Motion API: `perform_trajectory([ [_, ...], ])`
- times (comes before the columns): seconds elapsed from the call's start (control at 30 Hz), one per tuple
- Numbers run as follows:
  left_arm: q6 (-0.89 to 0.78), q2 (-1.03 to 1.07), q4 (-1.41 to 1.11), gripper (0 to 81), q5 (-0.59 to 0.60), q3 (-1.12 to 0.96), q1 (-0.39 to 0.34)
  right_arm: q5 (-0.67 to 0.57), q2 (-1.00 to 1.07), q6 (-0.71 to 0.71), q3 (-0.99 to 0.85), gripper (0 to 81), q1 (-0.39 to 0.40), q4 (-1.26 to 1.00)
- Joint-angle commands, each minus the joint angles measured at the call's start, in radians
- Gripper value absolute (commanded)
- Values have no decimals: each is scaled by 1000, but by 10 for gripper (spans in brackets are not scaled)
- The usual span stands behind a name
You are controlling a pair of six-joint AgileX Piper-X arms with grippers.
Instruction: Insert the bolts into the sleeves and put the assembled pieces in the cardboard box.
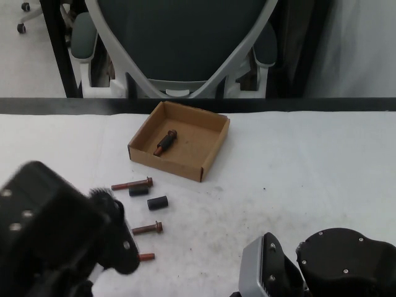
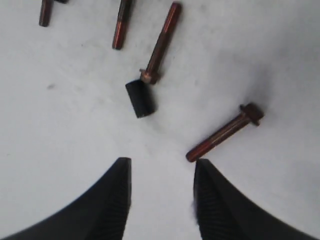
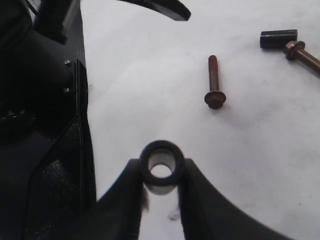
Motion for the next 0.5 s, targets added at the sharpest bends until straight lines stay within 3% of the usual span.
perform_trajectory([
  [0.0,179,82,10,383,-164,-11,1,-23,-7,0,-5,2,0,-7],
  [0.17,251,162,10,376,-173,-11,1,-23,-7,0,-5,2,0,-7],
  [0.33,256,194,10,286,-74,-11,-2,-23,-7,0,-5,2,0,-7],
  [0.47,301,194,-16,279,-66,-11,-2,-36,-7,0,-5,2,-1,-7],
])
